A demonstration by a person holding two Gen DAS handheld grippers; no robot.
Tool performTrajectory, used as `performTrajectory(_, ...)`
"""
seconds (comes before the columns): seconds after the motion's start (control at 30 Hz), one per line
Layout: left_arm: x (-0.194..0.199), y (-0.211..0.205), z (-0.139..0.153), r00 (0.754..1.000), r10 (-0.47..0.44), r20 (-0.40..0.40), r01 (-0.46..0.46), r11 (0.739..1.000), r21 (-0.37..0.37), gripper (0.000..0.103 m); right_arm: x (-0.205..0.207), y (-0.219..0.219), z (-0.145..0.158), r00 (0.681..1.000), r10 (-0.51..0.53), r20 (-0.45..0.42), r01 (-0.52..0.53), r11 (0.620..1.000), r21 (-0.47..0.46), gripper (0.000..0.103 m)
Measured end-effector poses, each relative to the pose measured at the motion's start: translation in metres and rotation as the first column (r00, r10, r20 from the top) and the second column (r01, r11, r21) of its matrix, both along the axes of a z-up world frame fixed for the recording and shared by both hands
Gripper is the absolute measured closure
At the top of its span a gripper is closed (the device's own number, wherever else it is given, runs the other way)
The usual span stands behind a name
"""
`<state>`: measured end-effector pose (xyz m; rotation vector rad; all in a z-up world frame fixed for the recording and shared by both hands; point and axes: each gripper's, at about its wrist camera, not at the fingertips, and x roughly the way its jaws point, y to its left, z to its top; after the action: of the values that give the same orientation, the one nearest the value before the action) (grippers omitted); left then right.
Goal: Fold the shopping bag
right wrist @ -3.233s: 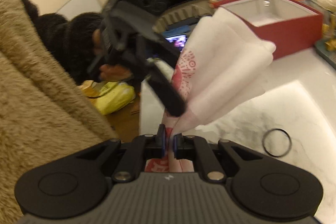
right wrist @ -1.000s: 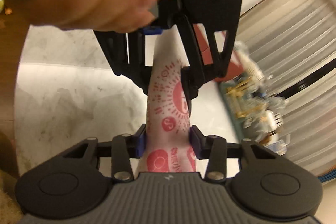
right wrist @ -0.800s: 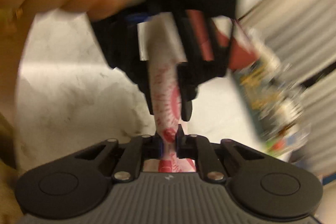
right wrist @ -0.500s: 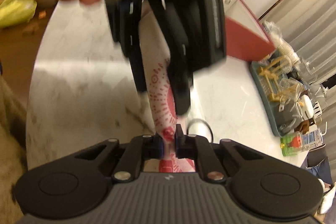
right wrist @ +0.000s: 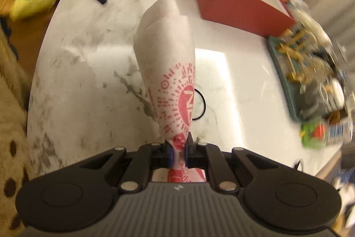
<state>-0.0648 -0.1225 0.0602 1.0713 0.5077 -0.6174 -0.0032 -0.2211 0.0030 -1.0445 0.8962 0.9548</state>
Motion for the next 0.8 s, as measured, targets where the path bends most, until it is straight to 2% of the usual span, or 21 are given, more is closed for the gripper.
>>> performTrajectory(0.03, 0.004, -0.011, -0.003, 1.000, -0.026, 0.001, 0.026, 0.999, 0.037, 0.036, -0.002, 0.005, 0.002, 0.999, 0.009, -0.030, -0.009, 1.000, 0.006, 0.095)
performTrajectory(0.1, 0.015, -0.022, -0.009, 0.997, -0.019, -0.071, 0.022, 0.999, 0.049, 0.036, -0.007, 0.016, 0.006, 0.998, 0.049, -0.037, -0.049, 0.999, 0.004, 0.095)
performTrajectory(0.2, 0.023, -0.025, -0.030, 0.994, -0.032, -0.107, 0.044, 0.993, 0.105, 0.036, -0.016, 0.026, 0.013, 0.993, 0.090, -0.074, -0.088, 0.996, 0.030, 0.095)
performTrajectory(0.23, 0.024, -0.023, -0.034, 0.991, -0.039, -0.125, 0.052, 0.994, 0.100, 0.042, -0.020, 0.030, 0.013, 0.992, 0.114, -0.060, -0.112, 0.993, 0.024, 0.095)
performTrajectory(0.27, 0.029, -0.023, -0.040, 0.987, -0.024, -0.160, 0.036, 0.996, 0.076, 0.070, -0.025, 0.032, 0.012, 0.990, 0.140, -0.035, -0.140, 0.990, 0.013, 0.095)
performTrajectory(0.3, 0.035, -0.023, -0.046, 0.981, -0.009, -0.195, 0.020, 0.998, 0.053, 0.083, -0.031, 0.034, 0.009, 0.986, 0.168, -0.020, -0.168, 0.986, -0.004, 0.095)
performTrajectory(0.37, 0.039, -0.018, -0.056, 0.970, 0.003, -0.245, 0.004, 1.000, 0.026, 0.085, -0.041, 0.038, 0.000, 0.975, 0.224, 0.004, -0.224, 0.974, -0.043, 0.095)
performTrajectory(0.43, 0.038, -0.014, -0.066, 0.970, 0.013, -0.241, -0.003, 0.999, 0.039, 0.085, -0.052, 0.040, -0.010, 0.965, 0.260, 0.014, -0.259, 0.964, -0.055, 0.094)
performTrajectory(0.53, 0.036, -0.011, -0.084, 0.963, 0.021, -0.270, -0.010, 0.999, 0.044, 0.085, -0.069, 0.041, -0.030, 0.944, 0.317, 0.090, -0.309, 0.947, -0.089, 0.090)
performTrajectory(0.63, 0.030, -0.010, -0.094, 0.952, 0.023, -0.304, -0.012, 0.999, 0.039, 0.085, -0.092, 0.038, -0.049, 0.911, 0.390, 0.135, -0.368, 0.916, -0.160, 0.072)
performTrajectory(0.73, 0.025, -0.010, -0.096, 0.940, 0.033, -0.338, -0.028, 0.999, 0.018, 0.085, -0.105, 0.028, -0.044, 0.921, 0.373, 0.112, -0.363, 0.926, -0.105, 0.070)
performTrajectory(0.8, 0.025, -0.005, -0.099, 0.929, 0.039, -0.367, -0.045, 0.999, -0.007, 0.085, -0.106, 0.023, -0.038, 0.940, 0.331, 0.080, -0.328, 0.943, -0.057, 0.070)
